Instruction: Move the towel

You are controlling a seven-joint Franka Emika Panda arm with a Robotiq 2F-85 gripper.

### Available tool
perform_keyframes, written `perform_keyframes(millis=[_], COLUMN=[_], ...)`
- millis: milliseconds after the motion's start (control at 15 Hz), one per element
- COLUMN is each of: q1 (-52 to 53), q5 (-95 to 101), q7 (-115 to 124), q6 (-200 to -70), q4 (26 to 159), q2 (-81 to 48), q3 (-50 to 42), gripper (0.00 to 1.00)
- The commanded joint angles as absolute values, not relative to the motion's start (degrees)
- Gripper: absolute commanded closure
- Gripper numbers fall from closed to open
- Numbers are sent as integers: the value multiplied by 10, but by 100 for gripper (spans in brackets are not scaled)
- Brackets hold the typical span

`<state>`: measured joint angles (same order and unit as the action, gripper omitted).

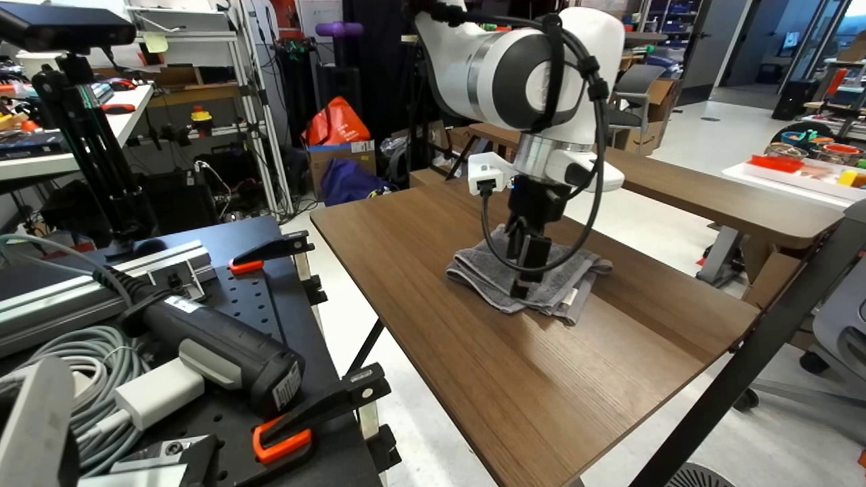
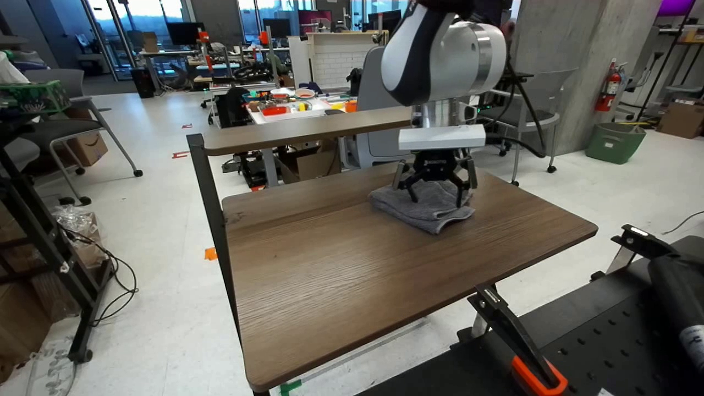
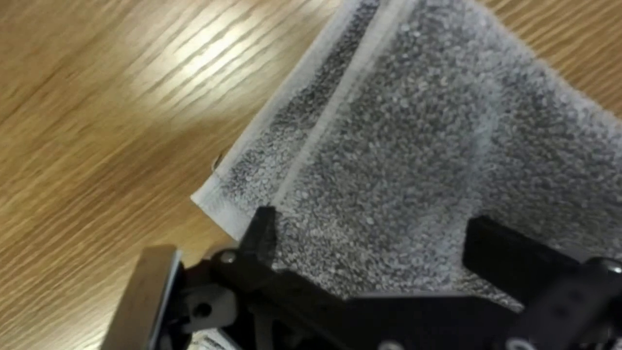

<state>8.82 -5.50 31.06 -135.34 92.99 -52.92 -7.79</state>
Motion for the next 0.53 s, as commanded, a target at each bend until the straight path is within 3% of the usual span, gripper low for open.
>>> perform_keyframes(millis=[0, 467], q1=[131, 170], q5=[-37, -23], q7=[350, 365], q6=[-1324, -1304], q4=[868, 831], q2=[-576, -587], q3=[-73, -61], gripper=[0, 0])
